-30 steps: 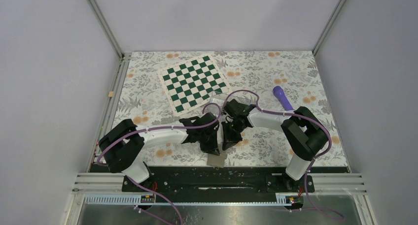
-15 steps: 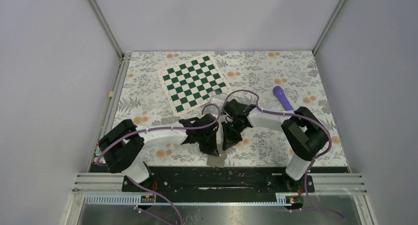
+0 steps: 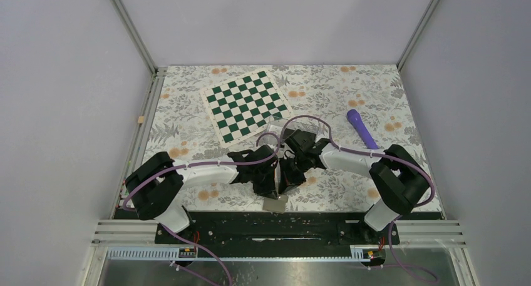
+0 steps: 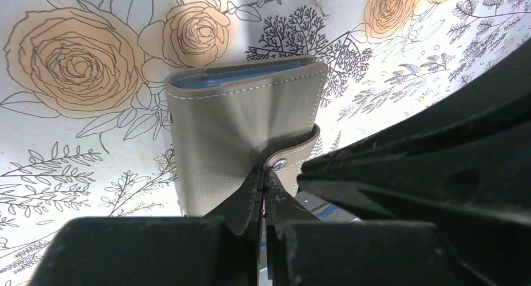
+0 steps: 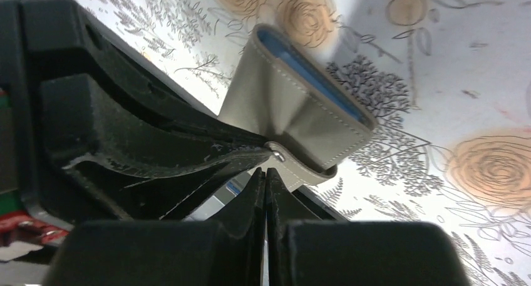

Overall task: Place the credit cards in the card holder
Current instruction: Close the card holder at the center of the board.

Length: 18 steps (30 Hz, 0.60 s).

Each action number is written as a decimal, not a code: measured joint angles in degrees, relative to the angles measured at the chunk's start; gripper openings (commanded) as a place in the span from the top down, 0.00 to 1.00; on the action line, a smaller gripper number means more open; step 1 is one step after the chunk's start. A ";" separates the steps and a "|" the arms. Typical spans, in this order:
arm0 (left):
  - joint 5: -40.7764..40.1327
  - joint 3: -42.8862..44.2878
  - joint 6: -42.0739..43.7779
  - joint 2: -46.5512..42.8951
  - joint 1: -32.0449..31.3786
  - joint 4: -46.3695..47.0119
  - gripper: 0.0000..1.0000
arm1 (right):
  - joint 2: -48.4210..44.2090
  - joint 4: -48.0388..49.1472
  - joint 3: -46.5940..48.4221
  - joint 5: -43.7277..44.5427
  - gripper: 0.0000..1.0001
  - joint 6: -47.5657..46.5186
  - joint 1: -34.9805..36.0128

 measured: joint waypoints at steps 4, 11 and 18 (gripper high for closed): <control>-0.04 -0.20 -0.02 0.00 -0.02 0.07 1.00 | 0.39 0.55 -0.13 -0.55 1.00 0.02 1.77; -0.04 -0.48 -0.24 -0.04 -0.11 0.26 1.00 | 3.04 -0.81 0.00 1.44 1.00 -0.11 2.47; -0.09 -0.48 -0.24 -0.07 -0.15 0.31 1.00 | 3.41 -2.49 0.50 3.13 1.00 -0.31 2.69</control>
